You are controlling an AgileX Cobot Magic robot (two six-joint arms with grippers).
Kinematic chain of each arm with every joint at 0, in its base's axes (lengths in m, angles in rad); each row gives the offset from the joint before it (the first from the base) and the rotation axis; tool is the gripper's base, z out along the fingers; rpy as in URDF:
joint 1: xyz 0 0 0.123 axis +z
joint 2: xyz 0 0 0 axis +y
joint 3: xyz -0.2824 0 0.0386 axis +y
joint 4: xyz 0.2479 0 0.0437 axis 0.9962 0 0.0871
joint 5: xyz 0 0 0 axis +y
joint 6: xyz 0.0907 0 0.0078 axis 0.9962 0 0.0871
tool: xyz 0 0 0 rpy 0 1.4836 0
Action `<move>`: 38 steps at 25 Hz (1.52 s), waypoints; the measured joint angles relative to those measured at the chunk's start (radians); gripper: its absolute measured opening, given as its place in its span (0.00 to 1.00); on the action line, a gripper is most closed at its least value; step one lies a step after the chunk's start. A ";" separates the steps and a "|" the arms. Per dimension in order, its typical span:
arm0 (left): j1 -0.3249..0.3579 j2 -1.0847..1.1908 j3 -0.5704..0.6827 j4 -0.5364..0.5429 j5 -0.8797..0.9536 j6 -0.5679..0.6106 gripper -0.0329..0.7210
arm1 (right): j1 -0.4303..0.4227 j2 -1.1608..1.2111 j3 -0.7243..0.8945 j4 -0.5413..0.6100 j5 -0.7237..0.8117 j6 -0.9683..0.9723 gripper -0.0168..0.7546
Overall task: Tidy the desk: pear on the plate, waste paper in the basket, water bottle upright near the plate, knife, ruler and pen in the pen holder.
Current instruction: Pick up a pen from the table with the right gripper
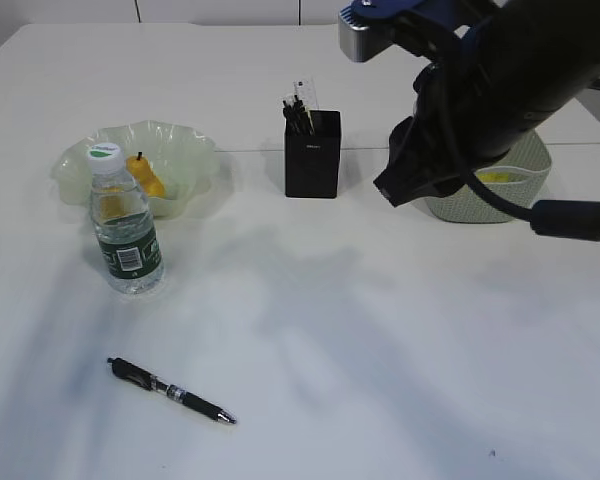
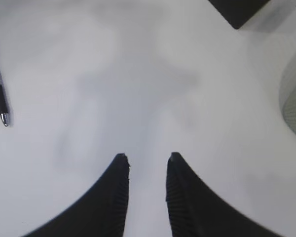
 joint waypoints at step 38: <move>0.000 -0.012 0.000 0.000 0.074 0.000 0.58 | 0.000 0.000 0.039 0.059 0.063 0.463 0.28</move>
